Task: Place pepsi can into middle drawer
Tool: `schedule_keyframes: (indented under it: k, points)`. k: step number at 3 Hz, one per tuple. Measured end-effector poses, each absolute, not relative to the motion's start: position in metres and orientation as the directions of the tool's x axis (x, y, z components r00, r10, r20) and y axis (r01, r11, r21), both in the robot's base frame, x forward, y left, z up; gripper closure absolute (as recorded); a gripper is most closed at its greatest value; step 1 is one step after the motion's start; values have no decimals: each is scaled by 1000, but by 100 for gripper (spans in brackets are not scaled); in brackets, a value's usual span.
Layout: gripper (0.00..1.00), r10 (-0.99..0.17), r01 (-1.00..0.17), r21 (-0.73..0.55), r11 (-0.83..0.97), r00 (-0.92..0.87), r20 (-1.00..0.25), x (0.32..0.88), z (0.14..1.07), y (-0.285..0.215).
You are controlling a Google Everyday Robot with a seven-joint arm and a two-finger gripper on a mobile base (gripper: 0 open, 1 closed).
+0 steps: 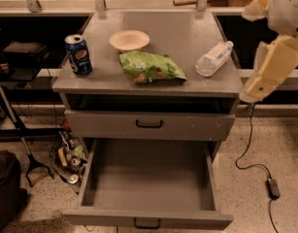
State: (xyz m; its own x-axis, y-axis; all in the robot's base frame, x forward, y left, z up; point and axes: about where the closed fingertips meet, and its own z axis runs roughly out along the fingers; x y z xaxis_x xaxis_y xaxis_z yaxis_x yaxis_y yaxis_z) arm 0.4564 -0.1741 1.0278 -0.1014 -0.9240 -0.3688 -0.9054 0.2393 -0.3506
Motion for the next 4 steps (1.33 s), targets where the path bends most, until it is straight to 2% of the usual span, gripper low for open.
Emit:
schedule_keyframes:
  k: [2,4]
  points:
    - [0,-814,-894,-411,180,99,-572,491,1099,-76]
    - [0,-806,-918,-368,149,103,-582,495,1083,-58]
